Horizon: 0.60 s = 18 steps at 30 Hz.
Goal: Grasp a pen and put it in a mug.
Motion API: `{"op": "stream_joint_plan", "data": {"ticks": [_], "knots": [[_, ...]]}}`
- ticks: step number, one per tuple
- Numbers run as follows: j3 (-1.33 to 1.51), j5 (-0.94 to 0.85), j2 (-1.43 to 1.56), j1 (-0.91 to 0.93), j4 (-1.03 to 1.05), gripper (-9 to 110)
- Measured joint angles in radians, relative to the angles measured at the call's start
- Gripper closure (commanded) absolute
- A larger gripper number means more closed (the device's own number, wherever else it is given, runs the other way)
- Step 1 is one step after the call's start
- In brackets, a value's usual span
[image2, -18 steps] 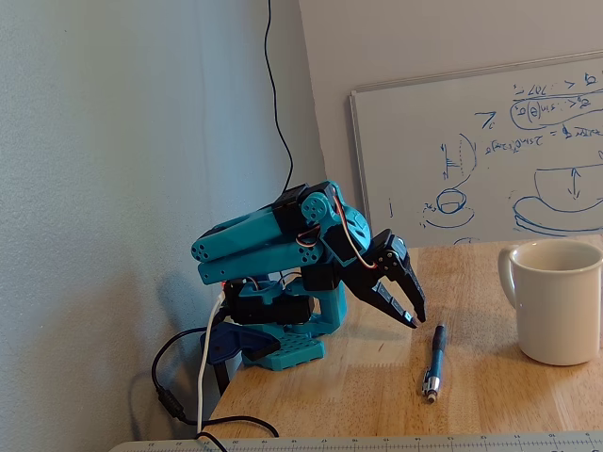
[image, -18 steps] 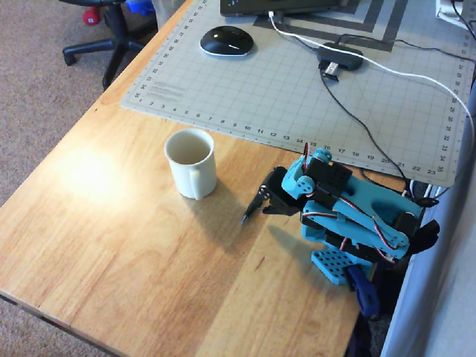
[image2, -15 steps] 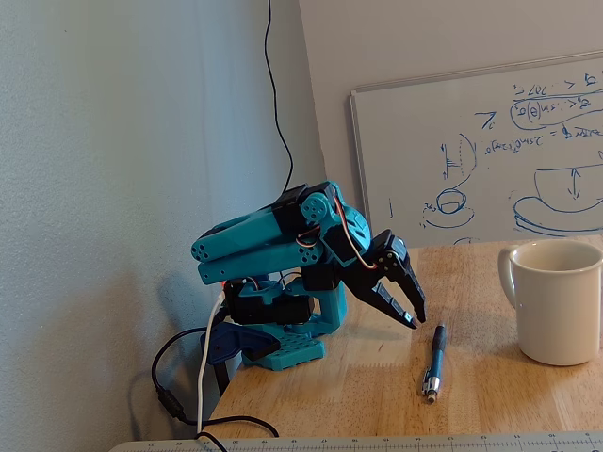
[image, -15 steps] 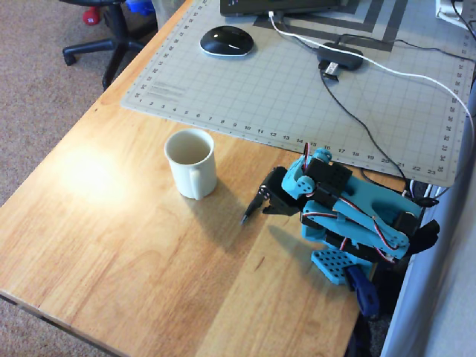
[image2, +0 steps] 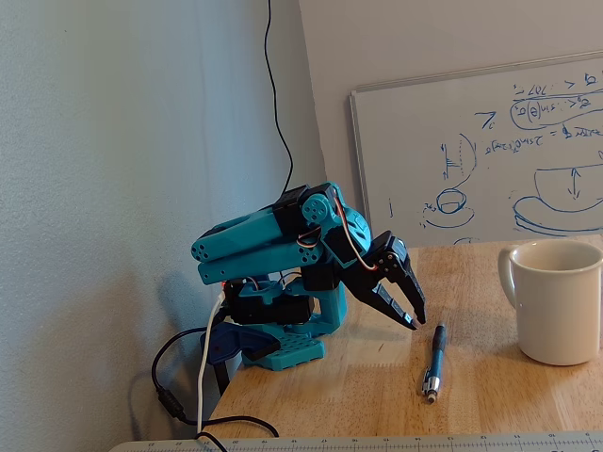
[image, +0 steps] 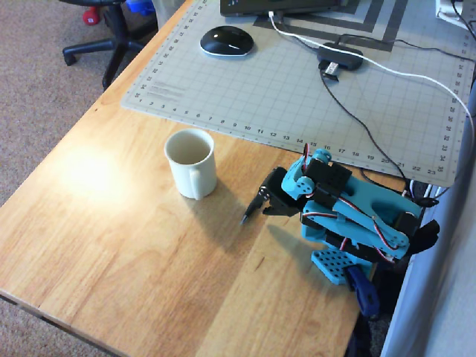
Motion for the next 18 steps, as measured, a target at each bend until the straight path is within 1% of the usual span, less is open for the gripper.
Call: {"op": "stream_joint_plan", "data": {"ticks": [4,7,12,18], "knots": [[-0.003,-0.002,-0.044,0.0,-0.009,98],[-0.069,-0.002,-0.127,0.0,-0.008,98],[-0.272,-0.002,-0.314,0.002,0.008,98],[-0.537,-0.002,-0.589,-0.038,0.066,98]]}}
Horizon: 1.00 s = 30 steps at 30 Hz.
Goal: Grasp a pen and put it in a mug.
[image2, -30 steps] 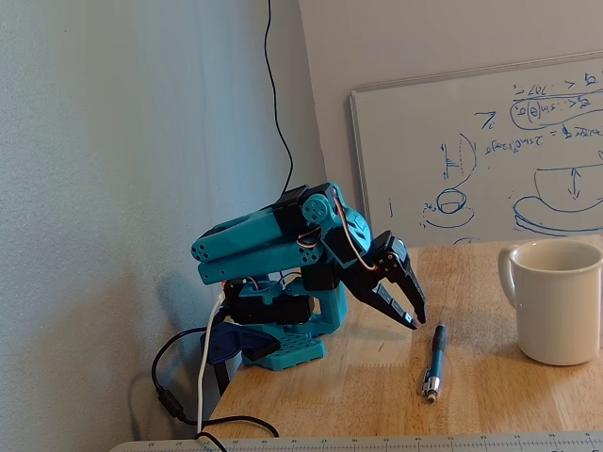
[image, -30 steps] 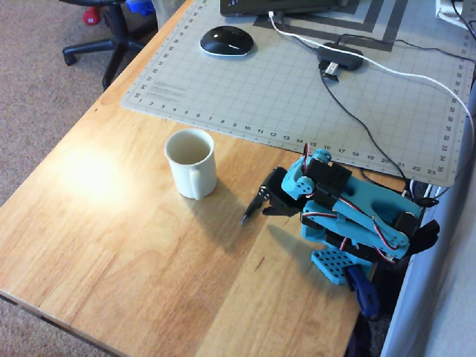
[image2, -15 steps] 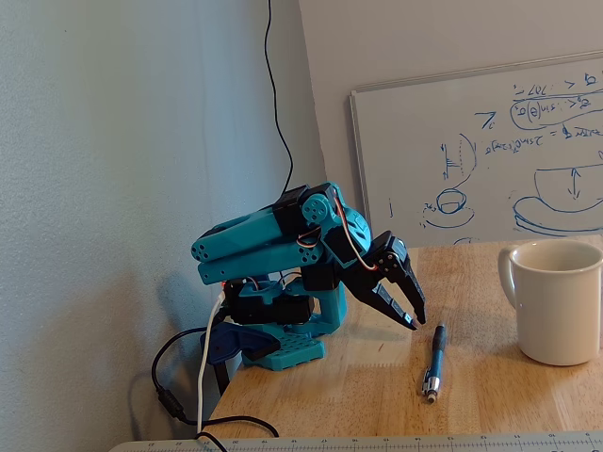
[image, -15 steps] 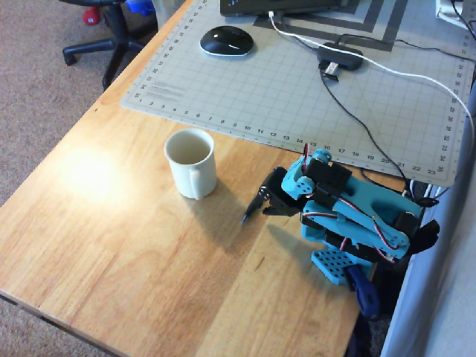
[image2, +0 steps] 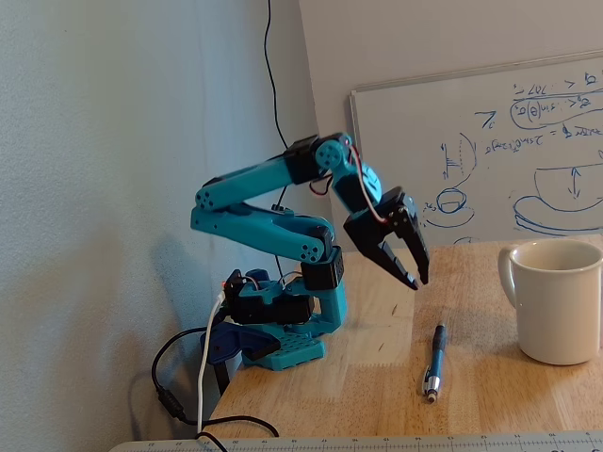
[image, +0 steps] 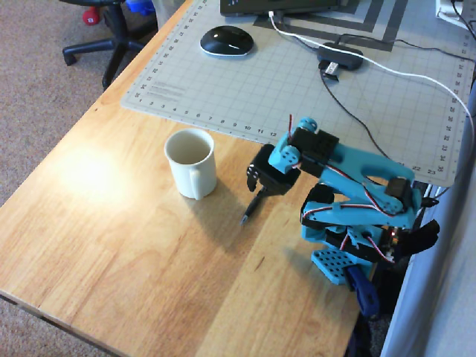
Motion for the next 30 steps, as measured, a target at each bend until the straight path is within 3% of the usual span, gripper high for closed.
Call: {"op": "stream_joint_plan", "data": {"ticks": [6,11,16,30], "knots": [[-0.265,0.0,-0.253,-0.003,0.115,97],[-0.416,0.0,-0.388,-0.003,0.209,89],[-0.449,0.0,-0.474,-0.003,0.268,81],[-0.469,0.0,-0.626,0.164,0.296,80]]}}
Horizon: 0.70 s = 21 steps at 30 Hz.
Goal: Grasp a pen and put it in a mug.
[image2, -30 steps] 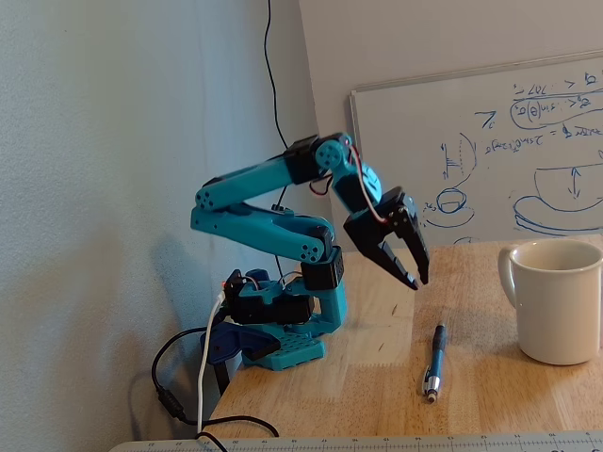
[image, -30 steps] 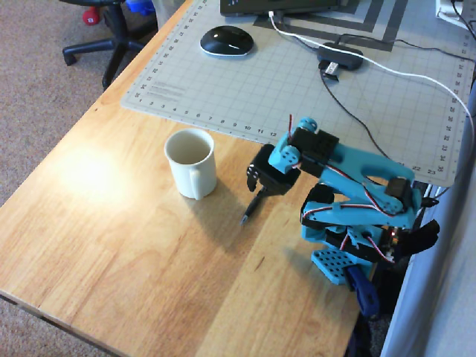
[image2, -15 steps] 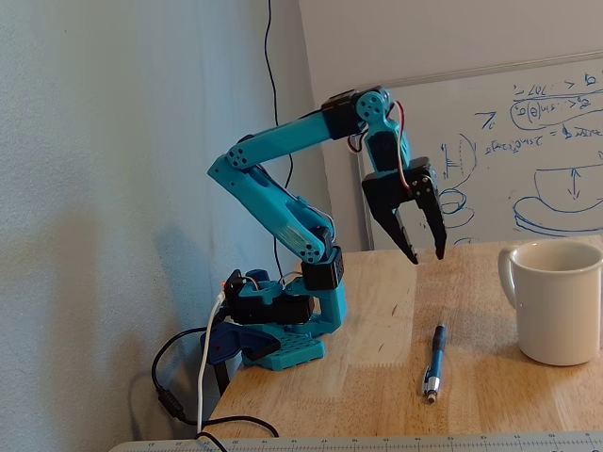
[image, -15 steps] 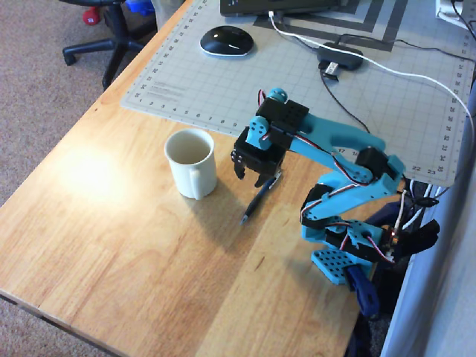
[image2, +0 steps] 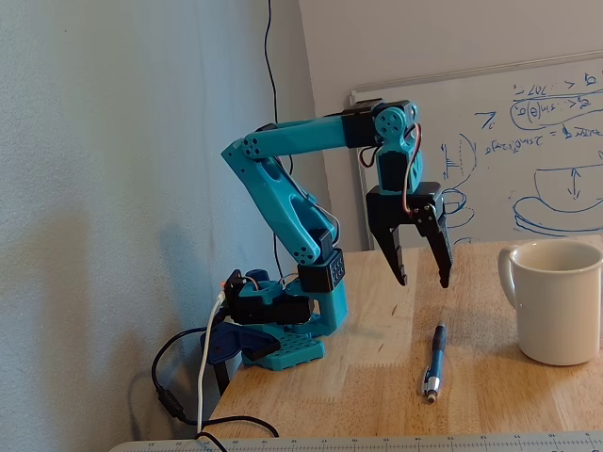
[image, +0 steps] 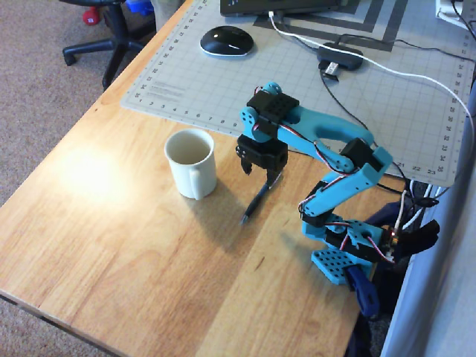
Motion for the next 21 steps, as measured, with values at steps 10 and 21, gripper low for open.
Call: {"op": "stream_joint_plan", "data": {"ticks": [10,21], "knots": [[0.0,0.0,-0.086,0.011,-0.002,80],[0.0,-0.072,-0.262,0.011,-0.209,81]]}}
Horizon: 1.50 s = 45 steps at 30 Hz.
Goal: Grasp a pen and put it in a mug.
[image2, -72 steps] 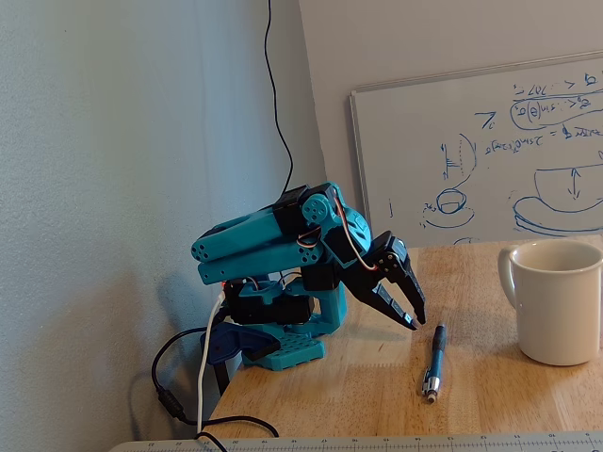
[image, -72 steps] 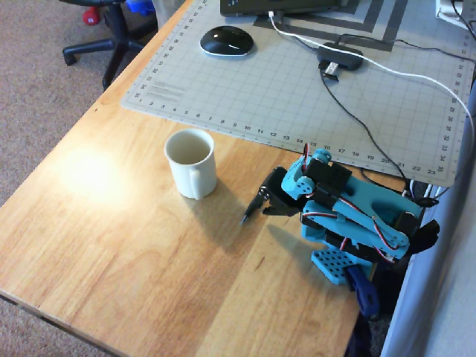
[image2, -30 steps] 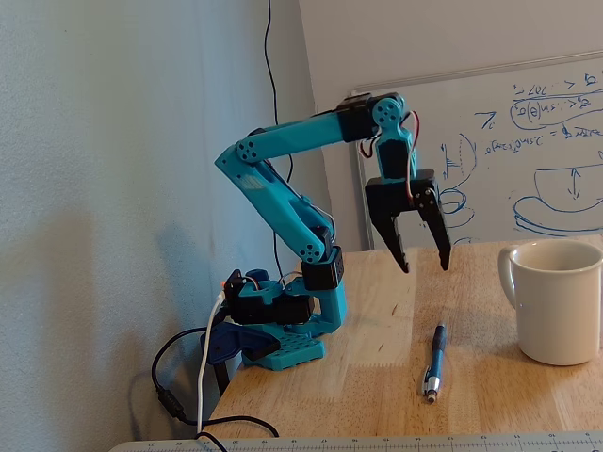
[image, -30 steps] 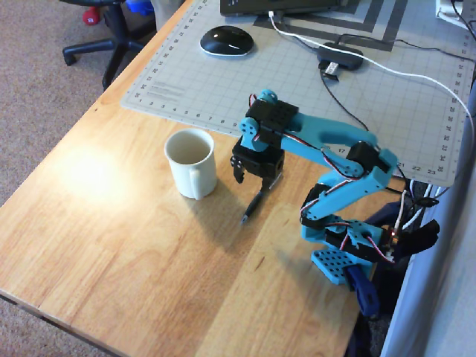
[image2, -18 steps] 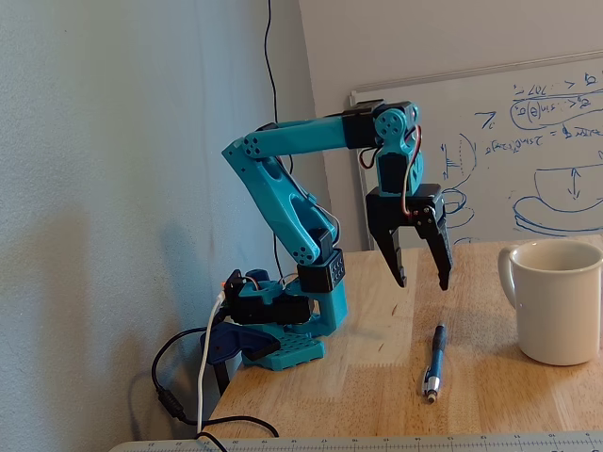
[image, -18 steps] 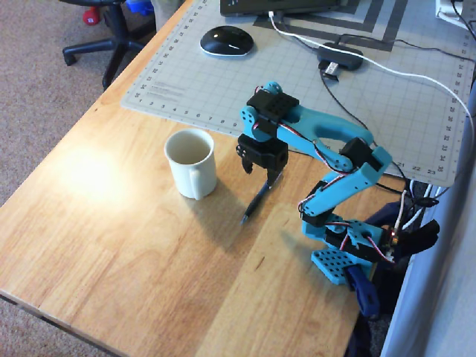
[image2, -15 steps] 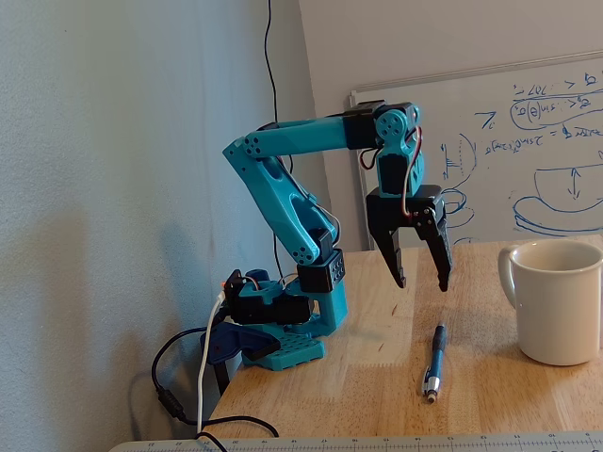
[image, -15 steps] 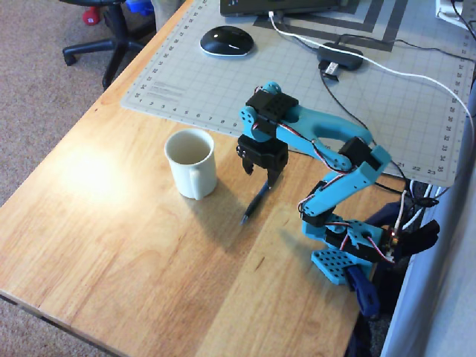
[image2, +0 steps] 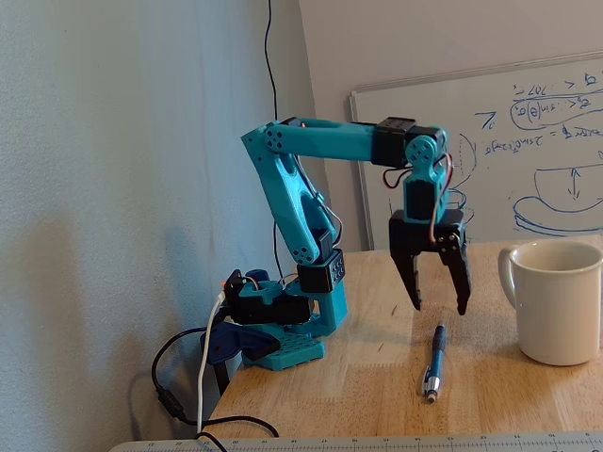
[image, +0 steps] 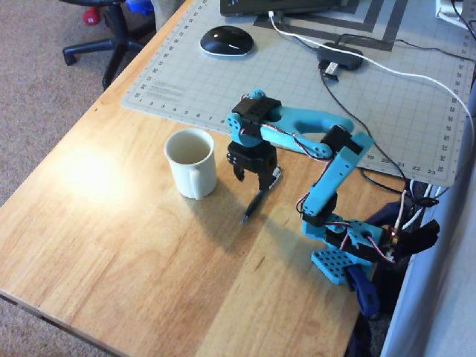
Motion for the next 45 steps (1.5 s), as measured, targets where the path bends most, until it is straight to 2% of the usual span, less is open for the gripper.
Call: {"op": "stream_joint_plan", "data": {"ticks": [9,32,45], "knots": [[0.0,-0.003,-0.106,0.0,-0.084,81],[-0.014,-0.003,-0.29,0.011,-0.087,81],[-0.014,-0.006,-0.291,0.011,-0.092,96]]}}
